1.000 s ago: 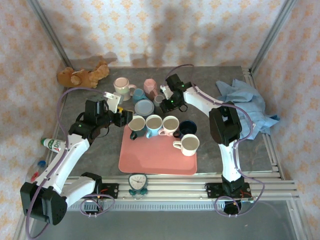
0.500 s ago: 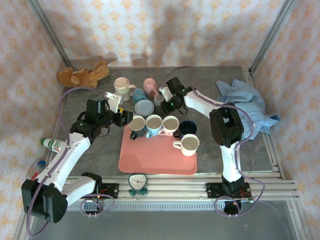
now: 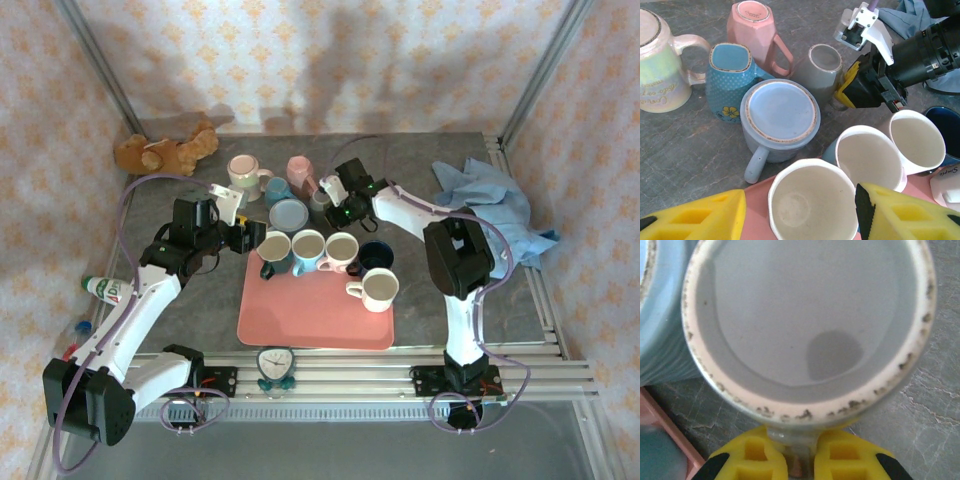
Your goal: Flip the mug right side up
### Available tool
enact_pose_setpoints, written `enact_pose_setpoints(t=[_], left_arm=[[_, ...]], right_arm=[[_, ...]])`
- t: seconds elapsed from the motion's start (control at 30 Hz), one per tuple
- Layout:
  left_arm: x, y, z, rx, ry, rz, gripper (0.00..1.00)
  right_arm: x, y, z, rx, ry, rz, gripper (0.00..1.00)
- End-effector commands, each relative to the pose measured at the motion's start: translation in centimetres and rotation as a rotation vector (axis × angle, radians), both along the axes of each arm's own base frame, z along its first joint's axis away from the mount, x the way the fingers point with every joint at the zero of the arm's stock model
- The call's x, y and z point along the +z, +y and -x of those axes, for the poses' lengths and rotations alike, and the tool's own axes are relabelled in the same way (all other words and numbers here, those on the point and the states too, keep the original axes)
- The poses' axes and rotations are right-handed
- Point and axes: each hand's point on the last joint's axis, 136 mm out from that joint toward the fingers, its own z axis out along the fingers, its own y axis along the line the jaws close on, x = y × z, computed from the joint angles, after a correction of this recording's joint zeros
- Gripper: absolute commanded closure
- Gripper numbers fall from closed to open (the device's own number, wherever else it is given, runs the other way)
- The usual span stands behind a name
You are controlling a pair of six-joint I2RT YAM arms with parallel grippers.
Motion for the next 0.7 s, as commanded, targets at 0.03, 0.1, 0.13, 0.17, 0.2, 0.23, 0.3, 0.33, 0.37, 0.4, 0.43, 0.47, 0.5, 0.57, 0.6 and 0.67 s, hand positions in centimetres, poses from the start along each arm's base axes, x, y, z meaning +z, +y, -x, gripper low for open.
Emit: enact_pose_setpoints(t=[0.03,0.1,0.13,0.17,0.2,0.23,0.3,0.33,0.37,0.4,0.43,0.47,0.5,0.57,0.6,0.67], left_arm=[[-0.5,0.7,-0.1,0.033,0.016,-0.014,0.40],[-0.5,0.7,-0.1,0.034,0.016,-0.012,0.40],[-0.5,0.7,-0.1,0.035,0.016,-0.011,0.40],[-0.5,0.7,-0.1,0.035,0.016,-0.011,0.40],[-0.4,0.7,-0.1,0.035,0.015,-0.010,0.40],[-0.4,0.7,-0.1,0.036,0.015,-0.009,0.40],[-0.3,0.7,-0.1,0.037,0.012,-0.007,0.40],[-0.3,0.7,-0.1,0.038,0.009,-0.006,0.40],[-0.2,0.7,-0.1,0.039,0.008,-0.003,0.40],[-0.1,0.7,-0.1,0.039,0.003,-0.001,0.40],[0.1,0.7,-0.1,0.040,-0.002,0.003,0.40],[0.3,0.7,-0.1,0.042,-0.007,0.008,0.40],[0.4,0.7,-0.1,0.047,-0.009,0.015,0.40],[0.8,0.6,-0.1,0.053,-0.017,0.035,0.40],[0.9,0.6,-0.1,0.059,-0.019,0.048,0.40],[1.5,0.4,-0.1,0.067,-0.030,0.078,0.40]], right_arm=[[6.6,0.6,-1.0,0.017,-0.167,-0.084,1.00],[7.6,0.5,-0.9,0.011,-0.190,-0.102,1.00],[8.1,0.4,-0.9,0.006,-0.198,-0.111,1.00],[8.6,0.4,-0.9,0.002,-0.205,-0.118,1.00],[9.1,0.3,-0.8,0.000,-0.212,-0.125,1.00],[9.6,0.2,-0.7,-0.002,-0.220,-0.132,1.00],[10.8,0.0,-0.6,-0.008,-0.240,-0.147,1.00],[11.5,-0.1,-0.5,-0.014,-0.249,-0.157,1.00],[12.1,-0.2,-0.4,-0.017,-0.256,-0.169,1.00],[12.9,-0.2,-0.2,-0.019,-0.264,-0.185,1.00],[13.8,-0.2,0.0,-0.020,-0.273,-0.205,1.00],[14.5,-0.3,0.1,-0.025,-0.279,-0.222,1.00],[15.4,-0.3,0.3,-0.028,-0.288,-0.243,1.00],[17.0,-0.2,0.7,-0.030,-0.304,-0.285,1.00],[17.9,-0.2,1.0,-0.029,-0.314,-0.308,1.00],[19.6,-0.1,1.5,-0.027,-0.333,-0.349,1.00]])
